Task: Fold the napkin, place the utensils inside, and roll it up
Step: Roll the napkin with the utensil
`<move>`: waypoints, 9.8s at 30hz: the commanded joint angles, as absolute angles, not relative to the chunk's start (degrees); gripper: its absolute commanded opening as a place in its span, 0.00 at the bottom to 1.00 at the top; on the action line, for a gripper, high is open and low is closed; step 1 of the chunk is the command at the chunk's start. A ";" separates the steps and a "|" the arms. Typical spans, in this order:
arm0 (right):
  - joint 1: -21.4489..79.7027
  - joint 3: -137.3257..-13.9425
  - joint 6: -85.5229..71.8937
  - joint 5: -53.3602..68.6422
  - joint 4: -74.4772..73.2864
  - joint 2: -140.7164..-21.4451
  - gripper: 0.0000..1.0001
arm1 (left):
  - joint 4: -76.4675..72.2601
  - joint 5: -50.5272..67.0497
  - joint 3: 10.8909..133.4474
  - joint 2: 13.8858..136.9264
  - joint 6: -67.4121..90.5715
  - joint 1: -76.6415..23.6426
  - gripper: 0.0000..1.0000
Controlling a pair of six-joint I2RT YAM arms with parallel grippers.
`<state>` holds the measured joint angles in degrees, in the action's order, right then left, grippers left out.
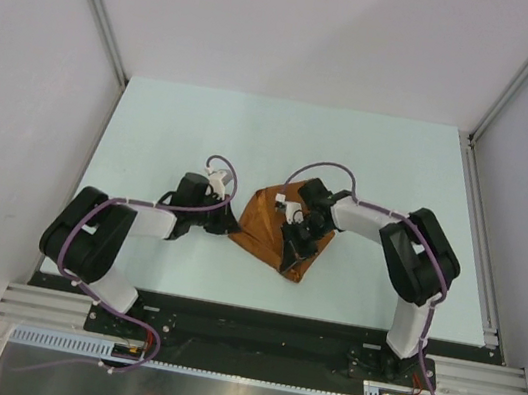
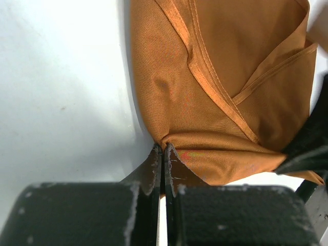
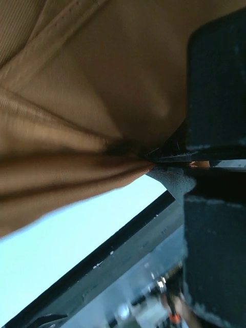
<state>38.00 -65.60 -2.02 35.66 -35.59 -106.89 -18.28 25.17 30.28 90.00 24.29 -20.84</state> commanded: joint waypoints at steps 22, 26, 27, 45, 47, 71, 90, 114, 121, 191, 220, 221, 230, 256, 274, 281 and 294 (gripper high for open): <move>28.47 -68.02 -7.37 42.55 -39.90 -102.76 0.47 | -10.81 23.03 33.75 90.35 21.27 -20.04 0.00; 34.00 -71.10 -8.09 31.50 -38.15 -97.83 0.55 | -10.55 23.90 34.10 90.70 21.71 -20.04 0.00; 35.84 -71.71 -8.00 28.25 -37.01 -96.17 0.61 | -10.37 23.99 34.10 90.79 22.06 -20.04 0.00; 56.86 -59.41 1.84 -3.35 -2.90 -98.34 0.66 | -5.19 25.58 37.88 93.08 24.61 -20.04 0.00; 57.13 -59.50 2.81 -2.73 -2.38 -99.66 0.67 | -4.40 25.84 38.23 93.34 24.78 -20.04 0.00; 51.24 -62.14 1.94 13.17 -11.33 -108.19 0.28 | -3.51 29.27 40.43 92.03 27.07 -19.78 0.07; 43.42 -62.31 -9.49 40.51 -15.20 -110.47 0.18 | -7.03 25.57 30.16 74.63 29.35 -17.31 0.66; 36.21 -68.90 -8.79 55.11 -19.77 -123.92 0.17 | -23.37 31.20 23.99 85.78 37.35 -20.30 0.65; 35.42 -69.70 -8.53 55.63 -20.39 -124.45 0.18 | -23.38 31.64 24.52 88.51 38.41 -21.71 0.16; 31.47 -64.95 -23.90 65.39 -7.91 -124.45 0.03 | -19.77 28.12 20.23 72.16 29.53 -22.23 0.75; 30.32 -66.97 -25.14 64.95 -11.60 -130.17 0.02 | -29.62 26.28 22.24 79.01 29.18 -27.95 0.43; 30.24 -66.97 -25.14 64.86 -11.60 -130.25 0.02 | -29.71 26.02 22.06 79.19 29.27 -28.04 0.40; 30.32 -67.41 -21.89 62.41 -15.64 -125.52 0.20 | -20.42 19.78 26.45 83.14 30.15 -27.95 0.00; 51.93 -54.14 -2.56 1.41 -10.64 -87.01 0.69 | -9.41 21.53 34.72 89.74 31.55 -27.86 0.00; 55.72 -53.61 1.76 0.09 -4.75 -97.20 0.66 | -9.14 23.02 35.42 89.65 31.82 -27.42 0.00; 55.72 -53.09 1.41 -2.90 -6.15 -100.28 0.63 | -10.02 24.52 35.95 88.95 32.08 -27.07 0.00; 55.55 -53.34 -4.21 10.88 -14.59 -101.16 0.11 | -10.28 23.12 33.84 77.27 34.45 -21.63 0.58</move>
<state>55.20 -54.13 -0.67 -0.75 -5.98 -99.33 -9.41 24.32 34.54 83.55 33.54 -23.94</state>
